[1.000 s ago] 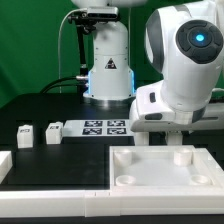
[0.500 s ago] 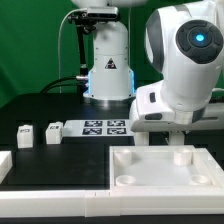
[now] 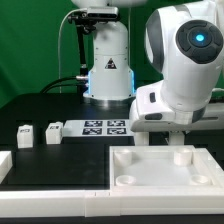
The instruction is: Assemble one leg
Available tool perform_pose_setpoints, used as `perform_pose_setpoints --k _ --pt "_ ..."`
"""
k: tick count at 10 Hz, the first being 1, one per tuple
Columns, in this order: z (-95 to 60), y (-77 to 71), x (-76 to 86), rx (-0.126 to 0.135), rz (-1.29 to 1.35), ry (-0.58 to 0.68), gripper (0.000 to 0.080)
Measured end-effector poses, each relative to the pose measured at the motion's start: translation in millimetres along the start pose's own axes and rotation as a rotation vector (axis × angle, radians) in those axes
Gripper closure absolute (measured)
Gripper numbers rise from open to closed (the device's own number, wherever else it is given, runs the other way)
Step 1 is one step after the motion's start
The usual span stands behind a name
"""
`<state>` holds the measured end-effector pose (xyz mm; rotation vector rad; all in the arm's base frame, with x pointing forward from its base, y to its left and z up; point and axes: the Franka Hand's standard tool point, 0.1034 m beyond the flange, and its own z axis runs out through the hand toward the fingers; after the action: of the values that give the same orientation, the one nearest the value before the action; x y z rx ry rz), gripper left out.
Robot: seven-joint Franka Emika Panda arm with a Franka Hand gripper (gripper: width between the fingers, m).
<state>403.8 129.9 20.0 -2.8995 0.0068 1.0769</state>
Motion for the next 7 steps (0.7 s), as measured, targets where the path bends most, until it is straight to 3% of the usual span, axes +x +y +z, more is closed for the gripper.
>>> perform_pose_setpoints --k 2,4,7 --pt "-27.4 -0.5 -24.5 -0.009 -0.004 -0.047 0.0509" --pt "-52.4 -3.4 -33.8 -0.011 -0.013 -0.053 0.0509" --pt "-49.9 -3.9 -27.2 -0.007 -0.013 0.017 0.0509"
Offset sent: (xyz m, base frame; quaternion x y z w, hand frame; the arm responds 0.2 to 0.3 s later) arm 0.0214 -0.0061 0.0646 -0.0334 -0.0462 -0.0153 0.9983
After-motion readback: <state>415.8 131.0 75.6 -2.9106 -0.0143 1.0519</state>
